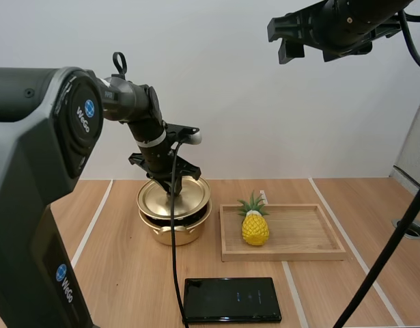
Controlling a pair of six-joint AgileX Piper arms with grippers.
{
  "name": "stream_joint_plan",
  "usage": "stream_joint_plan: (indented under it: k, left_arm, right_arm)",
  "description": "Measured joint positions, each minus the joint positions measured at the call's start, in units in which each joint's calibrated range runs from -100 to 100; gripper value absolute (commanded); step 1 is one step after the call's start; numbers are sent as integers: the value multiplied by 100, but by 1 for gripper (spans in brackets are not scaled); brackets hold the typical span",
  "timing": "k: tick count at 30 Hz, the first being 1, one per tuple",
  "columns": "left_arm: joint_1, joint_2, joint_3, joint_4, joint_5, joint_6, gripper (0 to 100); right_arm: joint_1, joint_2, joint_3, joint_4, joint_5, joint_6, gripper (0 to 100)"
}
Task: Open the pot, put the grape inside, and close it
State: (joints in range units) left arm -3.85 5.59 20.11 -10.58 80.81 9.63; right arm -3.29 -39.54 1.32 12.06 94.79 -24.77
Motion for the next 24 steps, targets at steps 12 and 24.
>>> stream_joint_plan:
  k: [12,24]
  left_arm:
    - [0,19,360,-44,-406,111,0]
    - [-3,19,386,-113,73,227,0]
  right_arm:
    - [0,0,0,0,0,0,100]
    - [0,0,0,0,0,0,100]
